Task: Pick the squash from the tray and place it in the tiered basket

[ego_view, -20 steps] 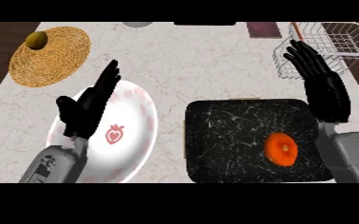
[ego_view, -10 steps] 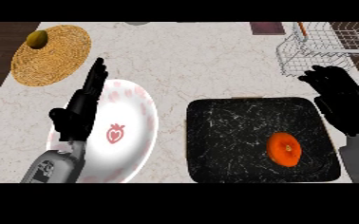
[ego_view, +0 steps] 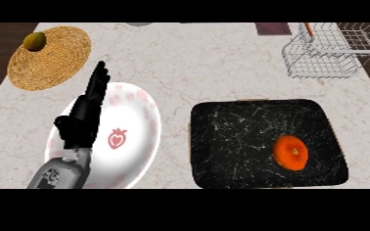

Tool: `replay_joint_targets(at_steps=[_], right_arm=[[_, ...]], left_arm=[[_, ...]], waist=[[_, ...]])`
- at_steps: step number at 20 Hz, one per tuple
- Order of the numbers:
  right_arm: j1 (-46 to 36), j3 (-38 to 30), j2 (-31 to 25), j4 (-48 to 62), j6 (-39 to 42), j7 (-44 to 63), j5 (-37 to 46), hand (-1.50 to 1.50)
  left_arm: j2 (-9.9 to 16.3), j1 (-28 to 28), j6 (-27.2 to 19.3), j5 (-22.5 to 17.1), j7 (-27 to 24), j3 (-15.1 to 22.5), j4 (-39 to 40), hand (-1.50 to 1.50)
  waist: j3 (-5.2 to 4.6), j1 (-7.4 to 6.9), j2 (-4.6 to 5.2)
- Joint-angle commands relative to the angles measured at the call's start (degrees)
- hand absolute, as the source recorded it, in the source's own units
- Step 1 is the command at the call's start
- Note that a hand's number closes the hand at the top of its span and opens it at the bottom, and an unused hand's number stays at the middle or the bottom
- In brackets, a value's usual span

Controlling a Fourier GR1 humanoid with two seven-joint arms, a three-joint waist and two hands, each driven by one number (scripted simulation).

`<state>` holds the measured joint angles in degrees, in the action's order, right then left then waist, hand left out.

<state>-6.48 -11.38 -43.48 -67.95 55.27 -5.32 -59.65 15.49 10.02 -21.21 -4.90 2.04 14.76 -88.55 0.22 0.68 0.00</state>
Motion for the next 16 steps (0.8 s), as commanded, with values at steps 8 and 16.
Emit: replay_joint_targets(at_steps=[8,16], right_arm=[[-4.0,-12.4,-16.8,-22.4,6.2,-1.6,29.7,-1.50],[2.3,-12.8,-10.0,-45.0,1.1,0.0,46.9,-1.50]], left_arm=[[-0.6,-1.5,-0.8,0.7,-0.5,0.0,-0.4,0.00],[-3.3,0.6,-2.6,3.8,-1.4,0.9,2.9,0.00]], waist=[[-0.07,0.95,-0.76],[-0.17,0.53,-0.16]])
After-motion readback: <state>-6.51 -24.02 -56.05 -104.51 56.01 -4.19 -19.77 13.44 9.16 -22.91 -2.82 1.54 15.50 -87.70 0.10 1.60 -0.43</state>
